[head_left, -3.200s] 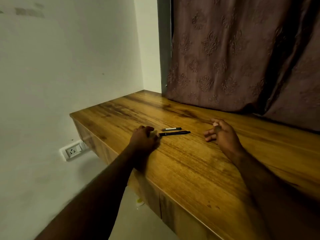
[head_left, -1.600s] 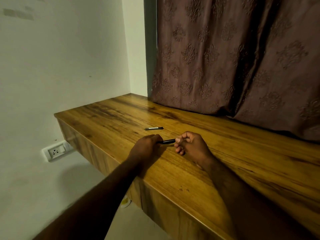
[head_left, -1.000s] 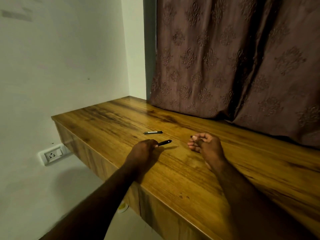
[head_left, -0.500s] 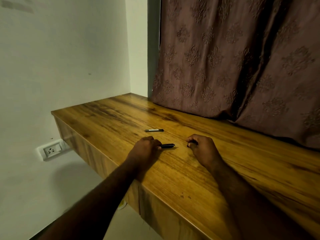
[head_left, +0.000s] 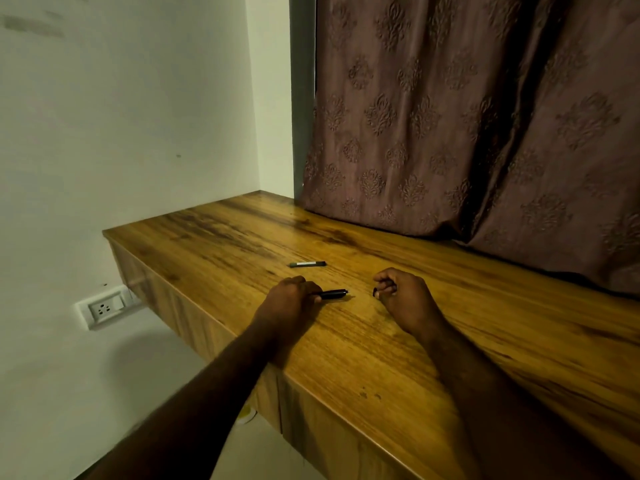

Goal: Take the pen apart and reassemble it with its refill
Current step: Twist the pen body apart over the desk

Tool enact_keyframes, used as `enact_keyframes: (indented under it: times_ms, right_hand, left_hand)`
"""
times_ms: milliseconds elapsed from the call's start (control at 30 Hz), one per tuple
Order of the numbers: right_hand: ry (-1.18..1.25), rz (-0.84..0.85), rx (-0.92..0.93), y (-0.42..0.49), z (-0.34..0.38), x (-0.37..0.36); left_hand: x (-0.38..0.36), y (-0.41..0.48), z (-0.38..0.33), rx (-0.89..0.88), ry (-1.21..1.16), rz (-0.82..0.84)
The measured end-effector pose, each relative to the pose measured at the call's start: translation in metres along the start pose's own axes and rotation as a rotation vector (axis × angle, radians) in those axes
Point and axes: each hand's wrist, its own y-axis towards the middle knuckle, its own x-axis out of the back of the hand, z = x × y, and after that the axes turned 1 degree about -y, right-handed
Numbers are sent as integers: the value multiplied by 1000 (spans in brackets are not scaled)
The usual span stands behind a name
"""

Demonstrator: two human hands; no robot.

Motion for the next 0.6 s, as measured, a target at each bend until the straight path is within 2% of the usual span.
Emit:
enact_keyframes:
  times_ms: [100, 200, 267, 300, 433, 600]
  right_hand:
    - [64, -183, 30, -3, 4, 5]
    - [351, -295, -67, -10, 17, 6]
    - [556, -208, -176, -15, 28, 4]
    - [579, -143, -190, -18, 30, 2]
    - [570, 43, -135, -23, 36, -4]
    - [549, 111, -134, -21, 35, -7]
  left_hand:
    - [2, -2, -4, -18, -10, -42]
    - [6, -3, -12, -60, -18, -79]
    - [10, -4, -18, -68, -17, -94]
    - [12, -5, -20, -65, -20, -99]
    - [12, -6, -22, -54, -9, -99]
    - [11, -6, -21, -46, 15, -108]
